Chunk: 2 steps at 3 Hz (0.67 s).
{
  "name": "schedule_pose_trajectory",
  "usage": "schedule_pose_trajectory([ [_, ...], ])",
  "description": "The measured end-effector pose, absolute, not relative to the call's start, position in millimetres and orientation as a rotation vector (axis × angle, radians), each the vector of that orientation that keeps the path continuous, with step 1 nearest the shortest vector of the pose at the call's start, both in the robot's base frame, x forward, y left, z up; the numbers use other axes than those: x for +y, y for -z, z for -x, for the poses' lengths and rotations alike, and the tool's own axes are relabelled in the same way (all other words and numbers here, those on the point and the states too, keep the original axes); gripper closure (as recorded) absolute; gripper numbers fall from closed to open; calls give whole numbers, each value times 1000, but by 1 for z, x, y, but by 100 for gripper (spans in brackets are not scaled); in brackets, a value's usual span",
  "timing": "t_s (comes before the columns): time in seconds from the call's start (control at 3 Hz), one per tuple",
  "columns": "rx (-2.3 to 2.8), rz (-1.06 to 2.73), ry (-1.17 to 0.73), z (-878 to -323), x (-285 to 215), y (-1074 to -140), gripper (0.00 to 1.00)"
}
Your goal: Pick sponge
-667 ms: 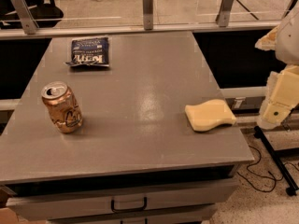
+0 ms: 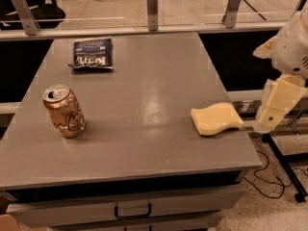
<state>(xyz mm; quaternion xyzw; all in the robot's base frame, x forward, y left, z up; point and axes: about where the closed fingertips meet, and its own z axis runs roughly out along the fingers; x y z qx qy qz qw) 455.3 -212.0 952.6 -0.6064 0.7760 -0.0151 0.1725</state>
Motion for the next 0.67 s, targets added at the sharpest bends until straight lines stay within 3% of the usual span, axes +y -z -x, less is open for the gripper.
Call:
schedule_pose_trajectory([
  [0.67, 2131, 1764, -119, -484, -190, -881, 0],
])
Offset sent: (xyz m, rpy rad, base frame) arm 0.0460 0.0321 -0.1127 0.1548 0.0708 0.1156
